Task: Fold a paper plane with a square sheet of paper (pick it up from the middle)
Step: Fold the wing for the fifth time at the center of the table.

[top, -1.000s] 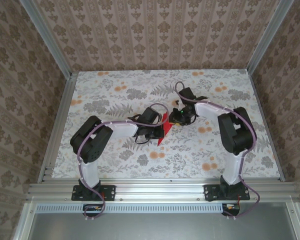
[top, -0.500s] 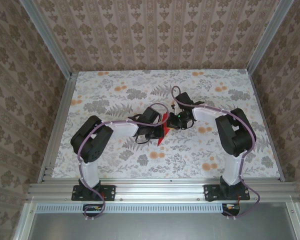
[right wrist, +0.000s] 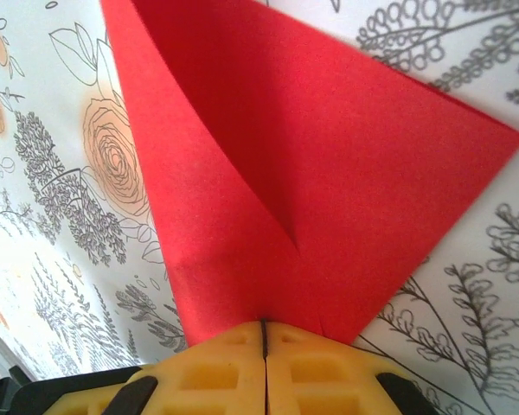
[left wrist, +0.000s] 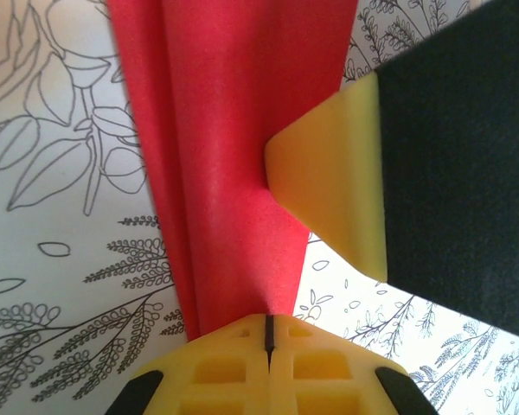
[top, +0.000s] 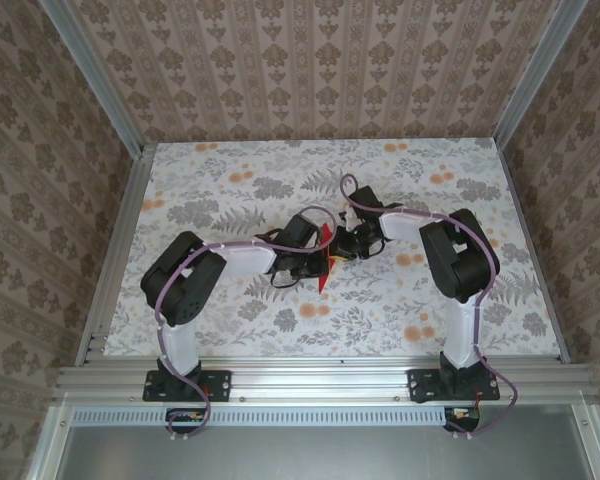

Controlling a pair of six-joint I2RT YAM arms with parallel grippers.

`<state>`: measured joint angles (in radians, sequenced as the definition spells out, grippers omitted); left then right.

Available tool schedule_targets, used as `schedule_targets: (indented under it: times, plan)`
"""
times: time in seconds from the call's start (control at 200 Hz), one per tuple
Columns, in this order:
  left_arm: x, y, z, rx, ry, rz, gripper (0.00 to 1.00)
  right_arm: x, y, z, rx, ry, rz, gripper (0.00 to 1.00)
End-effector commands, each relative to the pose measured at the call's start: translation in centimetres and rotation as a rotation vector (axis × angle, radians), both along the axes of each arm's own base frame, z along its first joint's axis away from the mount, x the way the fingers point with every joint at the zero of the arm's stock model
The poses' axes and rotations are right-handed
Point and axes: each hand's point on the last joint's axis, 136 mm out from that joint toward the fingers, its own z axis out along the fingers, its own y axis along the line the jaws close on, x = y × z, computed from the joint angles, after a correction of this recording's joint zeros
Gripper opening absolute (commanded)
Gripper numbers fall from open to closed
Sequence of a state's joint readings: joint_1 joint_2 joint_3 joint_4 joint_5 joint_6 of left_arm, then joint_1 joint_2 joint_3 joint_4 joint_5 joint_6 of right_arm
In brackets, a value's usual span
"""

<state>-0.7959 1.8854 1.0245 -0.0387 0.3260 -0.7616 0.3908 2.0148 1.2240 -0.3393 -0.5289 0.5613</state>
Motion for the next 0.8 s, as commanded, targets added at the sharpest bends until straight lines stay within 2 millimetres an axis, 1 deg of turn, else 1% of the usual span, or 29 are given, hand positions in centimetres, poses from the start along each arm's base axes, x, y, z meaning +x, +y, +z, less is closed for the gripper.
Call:
schedule_targets:
  times: [0.0, 0.16, 0.23, 0.415, 0.79]
  plan:
    - [-3.4, 2.5, -2.8, 0.079, 0.140, -0.008, 0.09, -2.1, -3.1, -5.8, -0.191, 0.131, -0.053, 0.08]
    - [-3.9, 1.7, -1.5, 0.008, 0.137, -0.037, 0.12, -2.9, -4.1, -7.1, -0.251, 0.175, -0.069, 0.08]
    - [-4.1, 1.7, -1.4, 0.003, 0.137, -0.043, 0.13, -3.1, -4.4, -7.5, -0.267, 0.186, -0.073, 0.08]
    - [-4.8, 2.0, -1.5, 0.010, 0.147, -0.062, 0.13, -3.4, -4.7, -8.0, -0.289, 0.203, -0.078, 0.08]
    - [-6.9, 2.7, -1.8, 0.050, 0.171, -0.132, 0.11, -3.5, -4.9, -8.3, -0.304, 0.213, -0.077, 0.08]
